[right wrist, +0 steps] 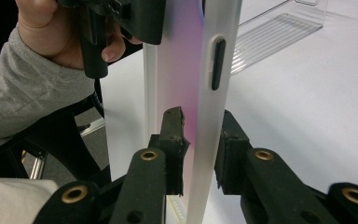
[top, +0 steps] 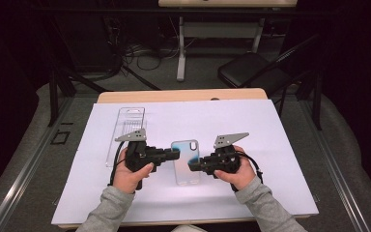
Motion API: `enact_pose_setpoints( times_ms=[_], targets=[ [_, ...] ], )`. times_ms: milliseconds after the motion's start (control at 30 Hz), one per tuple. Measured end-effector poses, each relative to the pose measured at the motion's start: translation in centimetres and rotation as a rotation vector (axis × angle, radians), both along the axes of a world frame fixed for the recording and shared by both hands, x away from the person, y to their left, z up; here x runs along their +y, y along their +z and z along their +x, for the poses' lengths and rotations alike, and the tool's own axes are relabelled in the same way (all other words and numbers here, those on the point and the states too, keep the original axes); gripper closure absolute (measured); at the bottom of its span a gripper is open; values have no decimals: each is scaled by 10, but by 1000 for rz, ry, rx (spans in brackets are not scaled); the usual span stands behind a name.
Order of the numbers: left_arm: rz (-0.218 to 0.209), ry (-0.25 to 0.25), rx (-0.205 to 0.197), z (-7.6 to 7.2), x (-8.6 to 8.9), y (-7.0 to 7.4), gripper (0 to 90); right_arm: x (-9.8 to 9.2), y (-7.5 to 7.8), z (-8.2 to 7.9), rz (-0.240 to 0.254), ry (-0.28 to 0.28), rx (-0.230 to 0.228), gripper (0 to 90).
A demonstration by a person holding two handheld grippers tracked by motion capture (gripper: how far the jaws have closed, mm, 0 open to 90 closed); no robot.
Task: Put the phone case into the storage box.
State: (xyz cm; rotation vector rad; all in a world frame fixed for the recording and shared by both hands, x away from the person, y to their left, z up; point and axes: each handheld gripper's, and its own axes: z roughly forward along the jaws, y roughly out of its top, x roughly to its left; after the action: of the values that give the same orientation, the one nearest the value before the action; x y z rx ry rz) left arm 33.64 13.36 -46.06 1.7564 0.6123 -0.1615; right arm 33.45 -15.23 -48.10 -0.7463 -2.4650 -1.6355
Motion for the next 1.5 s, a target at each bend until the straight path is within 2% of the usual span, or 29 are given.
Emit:
enact_pose_setpoints(
  times_ms=[1500],
  targets=[
    [0, -8, -3, 0, 0, 0, 819, -2, 0, 1, 14, 42, 10, 811]
  ],
)
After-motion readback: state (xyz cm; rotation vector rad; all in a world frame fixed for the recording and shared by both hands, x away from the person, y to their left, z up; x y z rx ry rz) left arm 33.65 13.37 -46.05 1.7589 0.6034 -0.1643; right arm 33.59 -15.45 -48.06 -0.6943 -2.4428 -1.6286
